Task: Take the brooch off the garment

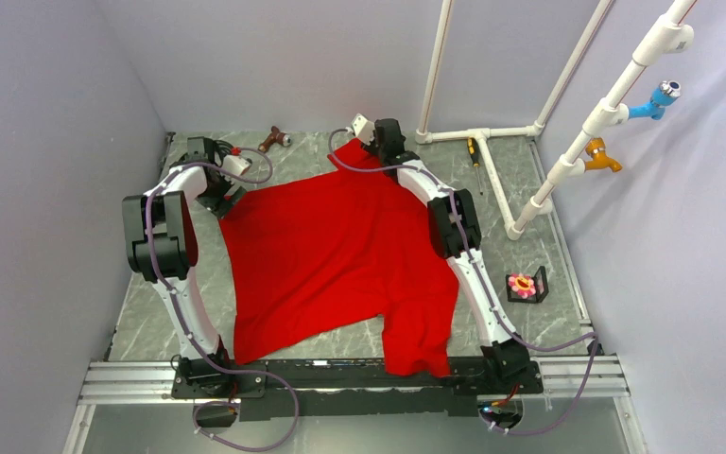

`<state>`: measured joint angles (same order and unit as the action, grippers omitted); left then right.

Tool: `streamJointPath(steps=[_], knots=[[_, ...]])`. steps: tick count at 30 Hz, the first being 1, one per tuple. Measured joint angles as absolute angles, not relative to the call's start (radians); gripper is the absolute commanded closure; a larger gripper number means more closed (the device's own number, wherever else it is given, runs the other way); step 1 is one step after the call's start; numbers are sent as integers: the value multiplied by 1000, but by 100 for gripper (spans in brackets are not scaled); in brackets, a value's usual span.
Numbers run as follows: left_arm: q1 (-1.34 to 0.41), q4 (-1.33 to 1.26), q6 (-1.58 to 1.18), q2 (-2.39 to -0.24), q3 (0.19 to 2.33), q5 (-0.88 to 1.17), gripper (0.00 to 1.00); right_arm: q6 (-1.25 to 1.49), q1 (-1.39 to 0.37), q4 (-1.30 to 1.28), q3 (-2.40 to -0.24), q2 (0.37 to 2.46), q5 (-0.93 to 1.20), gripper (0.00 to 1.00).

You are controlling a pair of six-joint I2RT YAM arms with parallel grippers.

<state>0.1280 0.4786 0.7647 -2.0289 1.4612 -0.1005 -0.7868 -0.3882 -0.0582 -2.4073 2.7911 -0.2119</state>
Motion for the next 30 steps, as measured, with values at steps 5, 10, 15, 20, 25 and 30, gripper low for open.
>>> streamJointPath(steps=[5, 10, 15, 20, 25, 30], knots=[[138, 520, 743, -2028, 1485, -54, 0, -793, -388, -39, -2407, 2786, -219, 31], [146, 593, 684, -1982, 1514, 55, 0, -748, -387, -70, -2340, 2709, -193, 15], [146, 623, 611, -1830, 1527, 146, 1, -691, -387, -138, -2289, 2568, -149, 8], [146, 647, 553, -1688, 1587, 217, 0, -632, -387, -194, -2288, 2384, -104, 6], [147, 725, 501, -1609, 1634, 294, 1, -561, -387, -258, -2204, 2159, -23, 0], [149, 798, 434, -1518, 1620, 374, 0, -456, -387, -345, -2010, 1917, 63, 0]])
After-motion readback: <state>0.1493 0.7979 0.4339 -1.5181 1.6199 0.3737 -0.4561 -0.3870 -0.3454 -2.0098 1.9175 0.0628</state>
